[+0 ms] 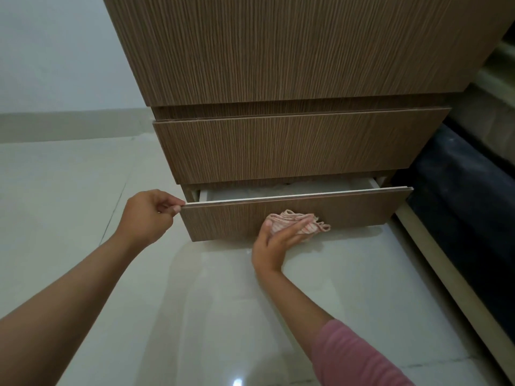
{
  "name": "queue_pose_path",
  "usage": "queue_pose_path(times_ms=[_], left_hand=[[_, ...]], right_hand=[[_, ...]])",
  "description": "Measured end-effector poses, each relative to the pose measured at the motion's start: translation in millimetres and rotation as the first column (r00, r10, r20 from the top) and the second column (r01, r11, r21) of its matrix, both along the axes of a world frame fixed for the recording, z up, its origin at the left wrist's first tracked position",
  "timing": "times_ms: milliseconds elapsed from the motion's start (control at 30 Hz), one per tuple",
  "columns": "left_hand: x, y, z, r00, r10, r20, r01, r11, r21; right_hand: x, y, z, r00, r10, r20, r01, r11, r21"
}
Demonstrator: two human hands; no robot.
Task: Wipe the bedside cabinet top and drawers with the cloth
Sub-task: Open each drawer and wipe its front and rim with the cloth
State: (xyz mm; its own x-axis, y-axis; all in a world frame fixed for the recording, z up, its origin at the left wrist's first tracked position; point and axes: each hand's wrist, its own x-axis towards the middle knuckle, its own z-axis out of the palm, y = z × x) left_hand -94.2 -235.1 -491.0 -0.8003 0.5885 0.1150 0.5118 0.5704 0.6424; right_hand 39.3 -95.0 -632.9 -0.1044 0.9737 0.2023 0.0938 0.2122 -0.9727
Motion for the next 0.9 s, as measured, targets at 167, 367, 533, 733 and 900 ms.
queue_pose_path(times_ms=[167,367,533,733,900], left_hand=[[-2,1,1,1.000,-0.009,0.018,0.009,1.000,-0.012],[0,1,4,0.999,-0.008,0.044,0.008,1.000,-0.015],[-1,-1,2,0.999,-0.011,0.053,0.012,1.000,-0.010],[-5,-1,0,0.996,-0.030,0.079,0.030,1.000,0.006],[-10,-3,-2,0.995,-0.053,0.083,0.050,0.998,0.029]], right_hand=[[16,25,13,0.993,-0.081,-0.081,0.084,0.995,0.045],[-23,-19,30,0.999,0.042,0.020,-0.045,0.987,0.155],[-44,-47,5,0.979,0.124,0.159,-0.140,0.986,0.092],[-37,-35,-10,0.987,0.079,0.138,-0.092,0.991,0.092],[-57,-46,16,0.996,0.048,0.077,-0.065,0.969,0.240]])
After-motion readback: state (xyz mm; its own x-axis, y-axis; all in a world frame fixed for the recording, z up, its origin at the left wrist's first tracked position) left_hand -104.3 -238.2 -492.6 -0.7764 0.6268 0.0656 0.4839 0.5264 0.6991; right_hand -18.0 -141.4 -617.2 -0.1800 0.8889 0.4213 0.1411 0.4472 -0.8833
